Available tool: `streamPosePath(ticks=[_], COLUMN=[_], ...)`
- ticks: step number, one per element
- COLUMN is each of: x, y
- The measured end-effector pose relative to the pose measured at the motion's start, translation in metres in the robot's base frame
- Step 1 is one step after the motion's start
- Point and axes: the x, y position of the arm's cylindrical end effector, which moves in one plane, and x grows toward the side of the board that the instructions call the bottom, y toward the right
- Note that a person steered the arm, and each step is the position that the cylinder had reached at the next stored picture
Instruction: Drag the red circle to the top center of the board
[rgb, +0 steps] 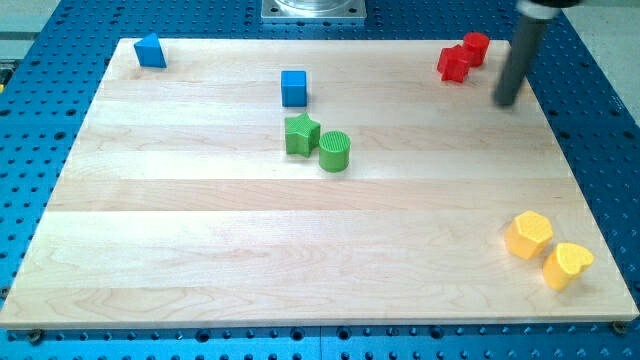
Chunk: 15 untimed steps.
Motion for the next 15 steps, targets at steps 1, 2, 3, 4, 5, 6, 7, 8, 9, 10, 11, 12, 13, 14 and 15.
streamPosePath(ticks=[1, 2, 3, 4, 5, 6, 7, 8, 9, 10, 11, 12, 13, 14, 15], x=[-0.03, -0.034, -0.072, -0.095, -0.103, -0.103, -0.093, -0.086, -0.062, -0.057, -0.079, -0.11, -0.107, -0.09, -0.058], y=[0.049, 0.049, 0.049, 0.049, 0.039, 0.015, -0.052, -0.133, -0.138, -0.149, -0.123, -0.149, -0.201, -0.204, -0.189])
